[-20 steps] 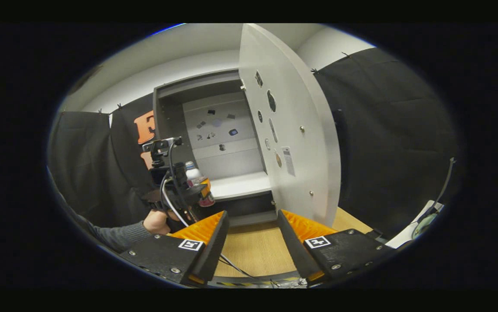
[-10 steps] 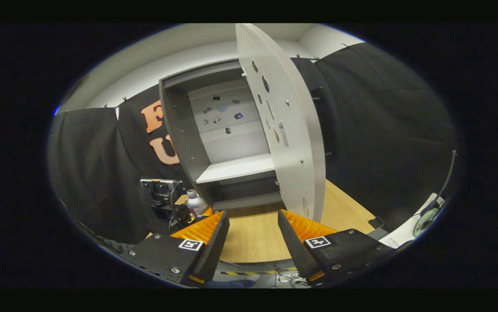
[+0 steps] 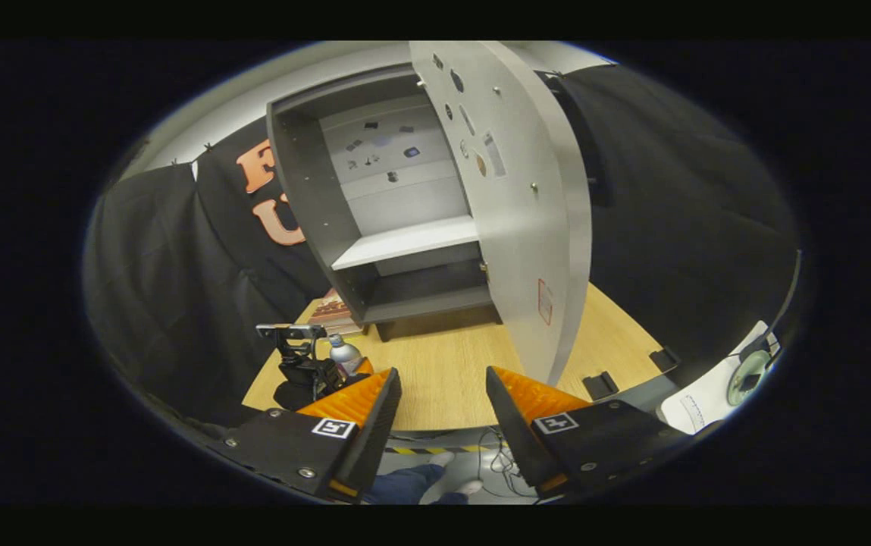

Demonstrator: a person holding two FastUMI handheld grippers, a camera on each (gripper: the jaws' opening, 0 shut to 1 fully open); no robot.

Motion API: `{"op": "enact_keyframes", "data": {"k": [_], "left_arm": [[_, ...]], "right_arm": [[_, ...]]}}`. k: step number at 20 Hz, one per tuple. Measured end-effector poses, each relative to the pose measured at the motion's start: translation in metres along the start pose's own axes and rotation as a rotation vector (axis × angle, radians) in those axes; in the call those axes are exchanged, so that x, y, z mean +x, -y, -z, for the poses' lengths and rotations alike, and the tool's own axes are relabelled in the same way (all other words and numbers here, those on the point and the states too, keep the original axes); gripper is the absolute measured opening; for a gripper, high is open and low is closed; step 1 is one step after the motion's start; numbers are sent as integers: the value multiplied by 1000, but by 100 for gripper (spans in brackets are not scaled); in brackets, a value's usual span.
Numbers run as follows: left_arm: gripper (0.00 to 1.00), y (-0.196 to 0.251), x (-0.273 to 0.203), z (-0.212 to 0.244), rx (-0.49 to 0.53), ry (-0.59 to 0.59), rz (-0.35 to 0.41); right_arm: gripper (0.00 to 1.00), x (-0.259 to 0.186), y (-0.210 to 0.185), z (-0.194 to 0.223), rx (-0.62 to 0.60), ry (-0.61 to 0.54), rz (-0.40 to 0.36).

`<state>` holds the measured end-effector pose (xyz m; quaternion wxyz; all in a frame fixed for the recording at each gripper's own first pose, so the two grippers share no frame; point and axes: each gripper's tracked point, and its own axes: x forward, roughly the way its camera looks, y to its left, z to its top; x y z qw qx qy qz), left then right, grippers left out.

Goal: Open the cabinet door with the right hand, grasp the bottle in the cabinet with the left hand and place it on the coaster, then close the cabinet door with the right hand.

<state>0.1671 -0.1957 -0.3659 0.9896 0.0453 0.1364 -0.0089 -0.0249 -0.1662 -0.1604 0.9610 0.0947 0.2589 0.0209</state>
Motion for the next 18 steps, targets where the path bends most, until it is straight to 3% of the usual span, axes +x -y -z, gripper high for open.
{"op": "enact_keyframes", "data": {"k": [4,8,18], "left_arm": [[85,-4,5,23,2,-36,-16],[85,-4,-3,27,38,-22,-22],[86,-7,-31,35,17,-41,-47]], "right_arm": [[71,3,9,13,-32,-47,18],[71,10,10,18,-22,-74,21],[71,7,11,27,-12,-88,11]]}}
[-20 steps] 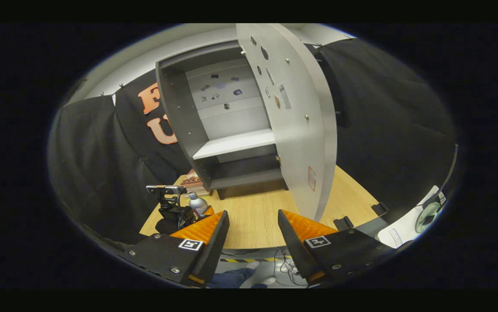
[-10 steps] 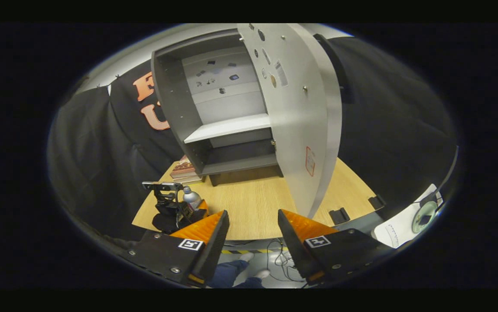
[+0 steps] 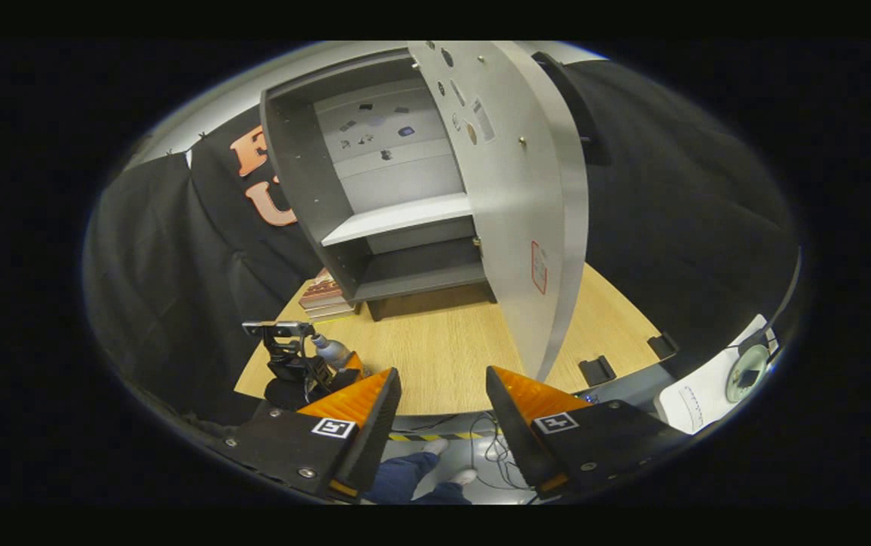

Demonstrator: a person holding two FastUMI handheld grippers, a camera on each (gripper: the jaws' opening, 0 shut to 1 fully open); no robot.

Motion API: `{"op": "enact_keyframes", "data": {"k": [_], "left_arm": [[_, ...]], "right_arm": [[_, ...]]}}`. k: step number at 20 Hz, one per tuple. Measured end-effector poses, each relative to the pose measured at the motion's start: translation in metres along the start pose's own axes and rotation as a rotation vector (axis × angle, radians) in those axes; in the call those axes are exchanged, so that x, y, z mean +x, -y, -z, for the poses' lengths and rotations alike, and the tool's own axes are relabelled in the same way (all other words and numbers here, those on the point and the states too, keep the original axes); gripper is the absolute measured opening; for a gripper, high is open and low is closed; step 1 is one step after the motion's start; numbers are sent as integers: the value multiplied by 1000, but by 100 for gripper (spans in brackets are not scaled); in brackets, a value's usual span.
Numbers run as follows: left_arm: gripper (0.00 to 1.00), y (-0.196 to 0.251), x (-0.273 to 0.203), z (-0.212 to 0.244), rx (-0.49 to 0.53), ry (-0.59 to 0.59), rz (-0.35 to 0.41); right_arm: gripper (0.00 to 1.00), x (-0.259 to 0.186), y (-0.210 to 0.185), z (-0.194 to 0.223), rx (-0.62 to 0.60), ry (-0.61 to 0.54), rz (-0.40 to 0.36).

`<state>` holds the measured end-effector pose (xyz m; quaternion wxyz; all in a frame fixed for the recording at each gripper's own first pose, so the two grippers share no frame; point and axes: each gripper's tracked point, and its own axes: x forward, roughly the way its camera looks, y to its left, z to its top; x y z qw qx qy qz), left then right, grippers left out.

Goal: Open the cabinet door with the right hand, grasp the bottle in the cabinet with the left hand and place it on the coaster, then close the cabinet door with the right hand.

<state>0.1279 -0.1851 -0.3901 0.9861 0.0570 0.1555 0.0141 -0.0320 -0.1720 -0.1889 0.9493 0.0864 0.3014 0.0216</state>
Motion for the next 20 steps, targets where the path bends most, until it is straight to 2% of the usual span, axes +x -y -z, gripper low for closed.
{"op": "enact_keyframes", "data": {"k": [11,13,14,15,20], "left_arm": [[86,-8,-17,7,-6,-4,-14],[88,-5,-17,12,-12,-20,0],[95,-8,-19,13,-16,-22,-2],[96,-9,-19,11,-23,-19,-1],[98,-14,-23,4,-30,-7,-10]], "right_arm": [[71,-10,0,9,9,-10,-7],[71,-11,-1,11,9,-13,-8],[71,-12,-1,12,9,-16,-9],[71,-12,-2,13,8,-18,-10],[71,-14,-6,14,10,-14,-19]]}}
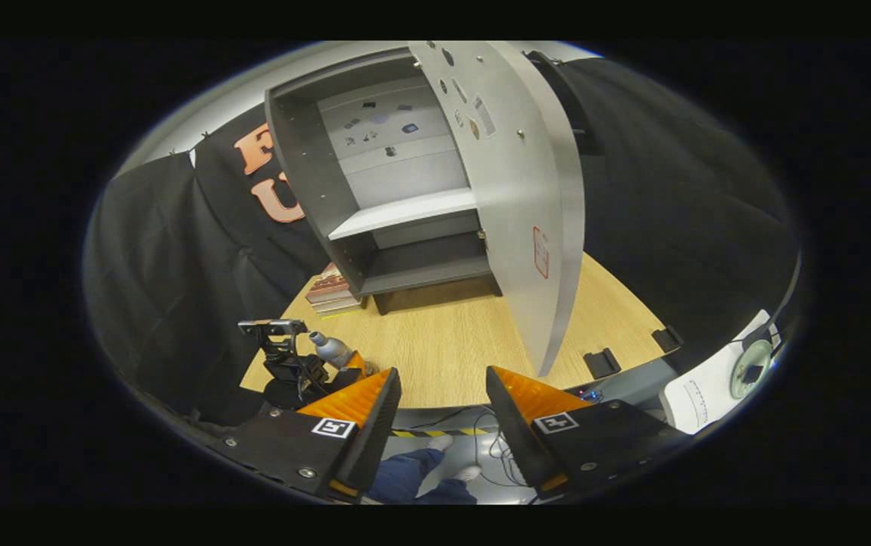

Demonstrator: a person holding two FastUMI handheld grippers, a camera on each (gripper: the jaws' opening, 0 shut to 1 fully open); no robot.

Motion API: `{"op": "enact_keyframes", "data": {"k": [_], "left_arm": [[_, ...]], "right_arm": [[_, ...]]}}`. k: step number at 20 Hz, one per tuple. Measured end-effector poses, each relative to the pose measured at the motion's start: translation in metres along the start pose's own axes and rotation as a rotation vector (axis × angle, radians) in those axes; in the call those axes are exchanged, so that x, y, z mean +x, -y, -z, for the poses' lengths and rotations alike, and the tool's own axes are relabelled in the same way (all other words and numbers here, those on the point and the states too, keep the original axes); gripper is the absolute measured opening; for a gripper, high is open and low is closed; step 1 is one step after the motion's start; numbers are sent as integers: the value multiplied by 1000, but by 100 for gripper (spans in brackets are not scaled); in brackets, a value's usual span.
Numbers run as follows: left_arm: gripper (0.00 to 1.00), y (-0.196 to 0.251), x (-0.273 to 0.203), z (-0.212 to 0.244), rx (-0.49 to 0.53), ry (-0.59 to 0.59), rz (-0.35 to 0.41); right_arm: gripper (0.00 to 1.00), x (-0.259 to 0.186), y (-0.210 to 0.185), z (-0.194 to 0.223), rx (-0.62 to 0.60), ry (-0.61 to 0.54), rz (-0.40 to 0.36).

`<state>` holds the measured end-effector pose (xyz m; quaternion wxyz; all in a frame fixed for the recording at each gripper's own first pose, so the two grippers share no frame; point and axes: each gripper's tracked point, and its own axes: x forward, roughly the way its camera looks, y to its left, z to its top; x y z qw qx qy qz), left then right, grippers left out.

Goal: Open the cabinet door with the right hand, grasp the bottle in the cabinet with the left hand and place it on the coaster, then close the cabinet door with the right hand.

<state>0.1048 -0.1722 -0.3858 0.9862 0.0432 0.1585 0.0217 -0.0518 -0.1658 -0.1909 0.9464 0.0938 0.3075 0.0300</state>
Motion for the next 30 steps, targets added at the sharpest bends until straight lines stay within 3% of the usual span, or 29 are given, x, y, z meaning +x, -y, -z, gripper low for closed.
{"op": "enact_keyframes", "data": {"k": [1,10,17,23,26,30], "left_arm": [[98,6,17,-18,-4,5,3],[97,3,-29,-101,13,138,0],[97,5,-72,-185,-12,240,21],[94,-4,-92,-217,-12,270,34],[97,-8,-95,-224,1,267,42],[97,-4,-98,-235,19,279,70]], "right_arm": [[71,0,0,-1,0,3,-2],[71,-23,-2,-19,27,111,-37],[71,-67,33,-86,5,323,-12],[72,-103,87,-153,-35,469,39],[72,-96,110,-180,-31,507,62],[72,-76,121,-204,-13,517,34]]}}
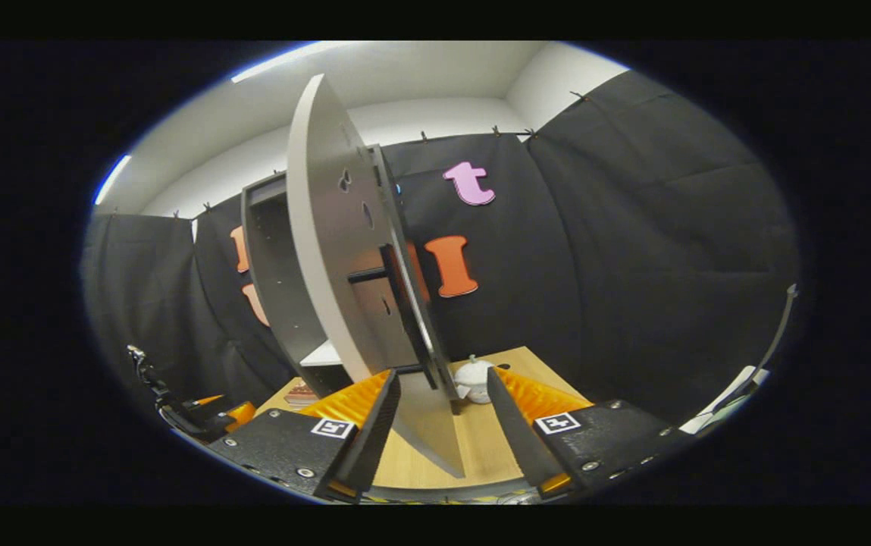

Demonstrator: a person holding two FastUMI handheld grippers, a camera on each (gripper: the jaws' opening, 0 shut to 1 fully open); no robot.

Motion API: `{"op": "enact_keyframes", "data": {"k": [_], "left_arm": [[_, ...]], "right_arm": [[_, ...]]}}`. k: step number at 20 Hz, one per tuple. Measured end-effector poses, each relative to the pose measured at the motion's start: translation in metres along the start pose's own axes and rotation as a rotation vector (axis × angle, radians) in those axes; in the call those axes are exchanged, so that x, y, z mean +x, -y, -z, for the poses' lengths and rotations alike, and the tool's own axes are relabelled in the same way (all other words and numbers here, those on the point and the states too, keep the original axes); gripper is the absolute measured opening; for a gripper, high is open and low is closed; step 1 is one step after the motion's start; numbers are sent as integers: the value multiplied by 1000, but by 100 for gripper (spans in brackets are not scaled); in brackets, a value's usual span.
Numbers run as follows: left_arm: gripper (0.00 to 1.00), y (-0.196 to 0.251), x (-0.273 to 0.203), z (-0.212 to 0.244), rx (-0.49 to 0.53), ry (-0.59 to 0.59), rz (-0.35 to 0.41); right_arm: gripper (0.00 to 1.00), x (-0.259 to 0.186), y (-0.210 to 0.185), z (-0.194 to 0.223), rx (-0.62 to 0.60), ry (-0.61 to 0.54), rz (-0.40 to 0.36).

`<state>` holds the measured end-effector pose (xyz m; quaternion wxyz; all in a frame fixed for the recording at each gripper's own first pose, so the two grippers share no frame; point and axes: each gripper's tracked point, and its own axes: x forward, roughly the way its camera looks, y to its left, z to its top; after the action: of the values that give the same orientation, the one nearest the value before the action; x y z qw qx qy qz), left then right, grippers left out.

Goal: Open the cabinet door with the right hand, grasp the bottle in the cabinet with the left hand and place it on the coaster, then close the cabinet door with the right hand.

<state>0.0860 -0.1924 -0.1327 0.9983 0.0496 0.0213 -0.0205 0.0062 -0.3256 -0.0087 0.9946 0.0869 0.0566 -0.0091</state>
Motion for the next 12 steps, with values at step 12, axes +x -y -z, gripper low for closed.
{"op": "enact_keyframes", "data": {"k": [12], "left_arm": [[97,-14,7,-2,9,-11,-12]], "right_arm": [[72,10,-58,16,-69,-36,-127]]}}
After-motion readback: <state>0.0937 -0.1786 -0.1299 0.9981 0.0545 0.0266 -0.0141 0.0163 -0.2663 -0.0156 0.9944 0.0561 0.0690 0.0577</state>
